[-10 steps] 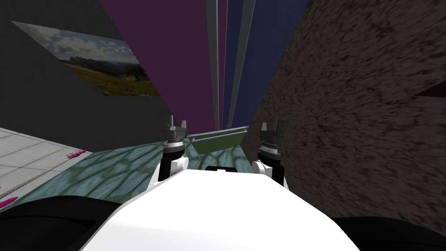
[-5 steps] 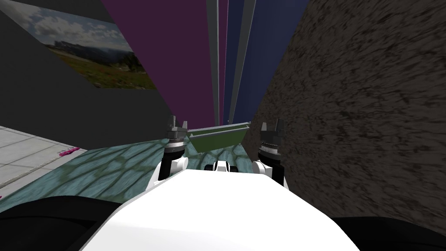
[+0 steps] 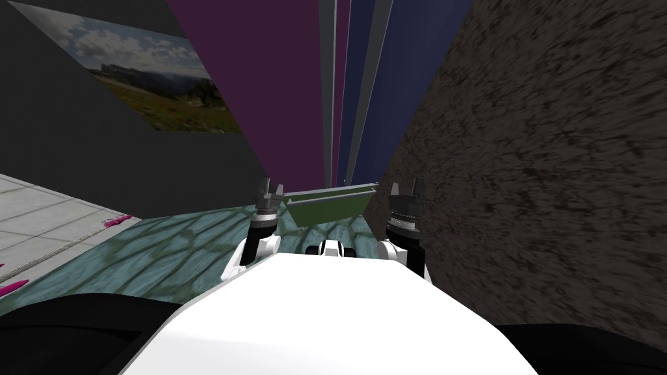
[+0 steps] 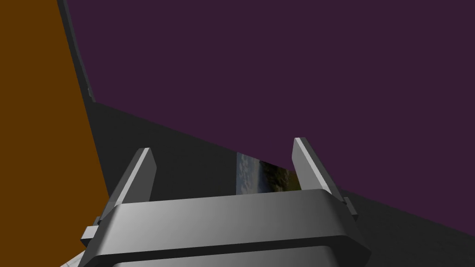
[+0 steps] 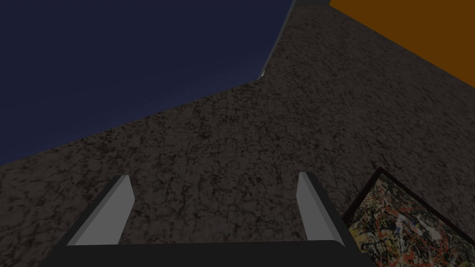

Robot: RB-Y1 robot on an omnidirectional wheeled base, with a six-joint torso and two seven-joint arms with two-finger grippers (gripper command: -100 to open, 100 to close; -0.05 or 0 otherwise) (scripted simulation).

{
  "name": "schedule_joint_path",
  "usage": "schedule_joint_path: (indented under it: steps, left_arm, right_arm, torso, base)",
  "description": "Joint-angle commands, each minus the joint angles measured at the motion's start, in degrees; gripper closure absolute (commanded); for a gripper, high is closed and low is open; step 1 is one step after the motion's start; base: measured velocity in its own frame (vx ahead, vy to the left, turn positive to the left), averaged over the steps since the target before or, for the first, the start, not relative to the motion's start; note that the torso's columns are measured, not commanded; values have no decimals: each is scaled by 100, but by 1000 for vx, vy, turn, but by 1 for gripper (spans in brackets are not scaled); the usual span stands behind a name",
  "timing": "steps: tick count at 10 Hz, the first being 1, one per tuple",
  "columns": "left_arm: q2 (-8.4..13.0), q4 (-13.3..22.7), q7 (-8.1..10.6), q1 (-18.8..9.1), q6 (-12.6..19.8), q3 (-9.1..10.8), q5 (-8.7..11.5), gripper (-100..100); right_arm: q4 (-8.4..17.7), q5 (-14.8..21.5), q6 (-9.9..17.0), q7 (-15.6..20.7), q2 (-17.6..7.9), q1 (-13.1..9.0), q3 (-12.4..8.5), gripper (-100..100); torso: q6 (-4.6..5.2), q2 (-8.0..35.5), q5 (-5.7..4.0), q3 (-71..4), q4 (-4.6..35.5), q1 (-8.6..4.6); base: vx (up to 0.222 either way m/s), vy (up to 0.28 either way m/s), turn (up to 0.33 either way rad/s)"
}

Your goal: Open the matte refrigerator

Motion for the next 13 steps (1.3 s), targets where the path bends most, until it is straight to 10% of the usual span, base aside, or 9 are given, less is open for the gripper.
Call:
schedule_joint_path:
  steps: [1,13]
  left_arm:
    - [141,451,-21,-126,-294,52,18,-100]
    - [325,2312,-105,-547,-1305,201,74,-100]
  right_arm:
    - [0,0,0,0,0,0,0,0]
    - [0,0,0,0,0,0,0,0]
  torso:
    - [-1,-1,0,0,0,1]
    - [0,0,1,0,0,2]
  base:
    - [-1,37,99]
    - [4,22,45]
